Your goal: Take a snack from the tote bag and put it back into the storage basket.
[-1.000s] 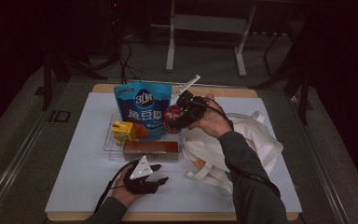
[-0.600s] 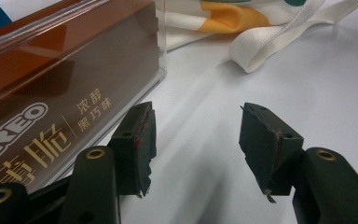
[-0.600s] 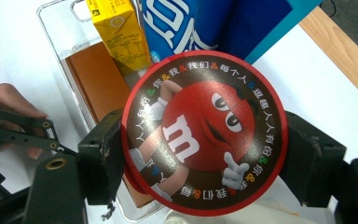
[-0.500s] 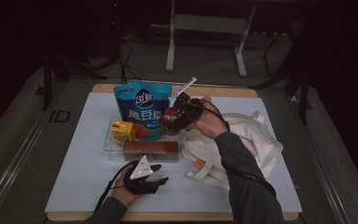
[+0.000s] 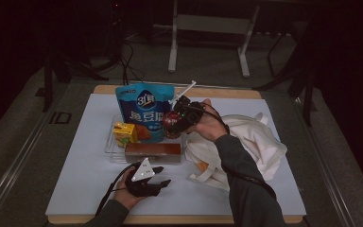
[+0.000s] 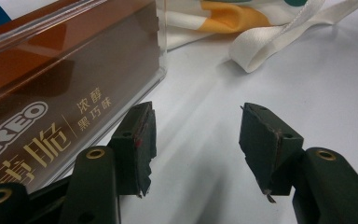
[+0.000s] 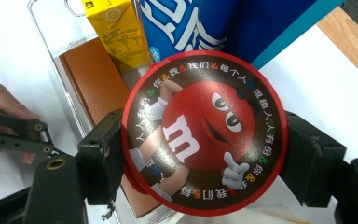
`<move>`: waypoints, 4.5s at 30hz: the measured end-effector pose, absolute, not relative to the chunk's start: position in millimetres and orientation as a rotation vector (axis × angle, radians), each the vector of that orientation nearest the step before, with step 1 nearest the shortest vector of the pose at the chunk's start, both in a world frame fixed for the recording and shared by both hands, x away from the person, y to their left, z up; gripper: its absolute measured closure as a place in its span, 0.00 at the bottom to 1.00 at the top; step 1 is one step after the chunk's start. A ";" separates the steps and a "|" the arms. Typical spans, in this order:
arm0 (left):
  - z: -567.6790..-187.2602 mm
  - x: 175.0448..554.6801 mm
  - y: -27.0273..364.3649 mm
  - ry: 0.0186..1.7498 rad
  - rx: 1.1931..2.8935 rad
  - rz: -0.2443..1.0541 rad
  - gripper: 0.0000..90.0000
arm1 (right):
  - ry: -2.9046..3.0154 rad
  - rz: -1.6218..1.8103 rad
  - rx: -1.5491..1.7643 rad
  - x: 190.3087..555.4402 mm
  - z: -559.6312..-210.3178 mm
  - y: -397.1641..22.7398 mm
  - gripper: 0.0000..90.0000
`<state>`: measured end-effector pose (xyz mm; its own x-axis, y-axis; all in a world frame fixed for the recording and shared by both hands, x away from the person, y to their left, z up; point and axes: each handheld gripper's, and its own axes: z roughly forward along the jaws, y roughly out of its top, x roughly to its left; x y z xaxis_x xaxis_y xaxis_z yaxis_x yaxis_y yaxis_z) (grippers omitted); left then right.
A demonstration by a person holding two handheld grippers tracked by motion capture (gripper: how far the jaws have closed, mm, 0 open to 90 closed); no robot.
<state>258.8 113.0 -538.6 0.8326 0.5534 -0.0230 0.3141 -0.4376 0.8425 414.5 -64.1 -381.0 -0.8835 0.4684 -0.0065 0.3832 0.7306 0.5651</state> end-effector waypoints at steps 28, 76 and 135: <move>-538.7 258.5 112.4 0.637 2.063 0.324 0.50 | 2.804 0.818 0.695 420.7 -406.0 -57.0 0.28; -538.7 257.0 111.8 0.624 2.065 0.335 0.50 | 2.741 0.848 0.690 416.0 -441.6 -64.3 0.28; -538.7 257.0 111.5 0.626 2.064 0.339 0.50 | 2.675 0.929 0.771 406.1 -420.8 -94.9 0.37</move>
